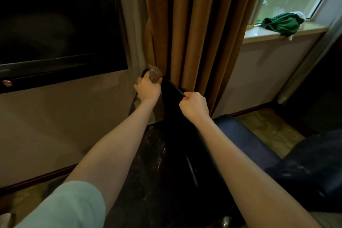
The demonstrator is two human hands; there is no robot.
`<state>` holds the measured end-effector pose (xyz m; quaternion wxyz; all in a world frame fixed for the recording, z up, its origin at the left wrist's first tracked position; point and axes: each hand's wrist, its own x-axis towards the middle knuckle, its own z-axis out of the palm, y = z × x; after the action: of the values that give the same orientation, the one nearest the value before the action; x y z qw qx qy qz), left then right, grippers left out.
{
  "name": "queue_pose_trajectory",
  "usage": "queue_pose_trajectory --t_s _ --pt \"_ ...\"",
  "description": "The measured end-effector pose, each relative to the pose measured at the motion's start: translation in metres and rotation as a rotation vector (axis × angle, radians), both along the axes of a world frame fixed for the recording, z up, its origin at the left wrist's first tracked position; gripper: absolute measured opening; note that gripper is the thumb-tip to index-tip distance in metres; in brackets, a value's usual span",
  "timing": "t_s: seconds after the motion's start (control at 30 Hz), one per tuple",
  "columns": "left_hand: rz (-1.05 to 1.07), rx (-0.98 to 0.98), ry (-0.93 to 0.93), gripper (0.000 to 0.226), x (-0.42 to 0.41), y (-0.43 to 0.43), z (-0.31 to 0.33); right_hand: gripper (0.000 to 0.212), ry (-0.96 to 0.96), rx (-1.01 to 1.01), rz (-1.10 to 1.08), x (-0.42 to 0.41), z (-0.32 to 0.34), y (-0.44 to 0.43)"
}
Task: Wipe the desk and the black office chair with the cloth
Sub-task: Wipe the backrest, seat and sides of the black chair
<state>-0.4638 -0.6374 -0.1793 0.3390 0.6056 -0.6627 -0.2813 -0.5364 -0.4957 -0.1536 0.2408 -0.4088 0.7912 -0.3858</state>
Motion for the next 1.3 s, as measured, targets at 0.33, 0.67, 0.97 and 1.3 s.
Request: queue_pose_trajectory --t_s 0.33,0.67,0.97,1.3 --pt "-0.241 -0.223 0.043 0.024 0.021 0.097 0.003 0.030 0.077 0.016 -0.037 0.011 0.016 0.012" --pt "-0.278 -0.106 0.087 0.019 0.032 0.104 0.002 0.010 0.132 0.061 -0.023 0.010 0.017 0.005" --pt "-0.079 0.096 0.095 0.030 0.020 0.036 0.005 0.027 0.389 0.218 0.007 0.012 0.028 -0.024" --pt "-0.046 0.064 0.143 0.028 0.034 -0.011 -0.005 0.030 0.611 0.150 0.084 0.031 0.005 -0.099"
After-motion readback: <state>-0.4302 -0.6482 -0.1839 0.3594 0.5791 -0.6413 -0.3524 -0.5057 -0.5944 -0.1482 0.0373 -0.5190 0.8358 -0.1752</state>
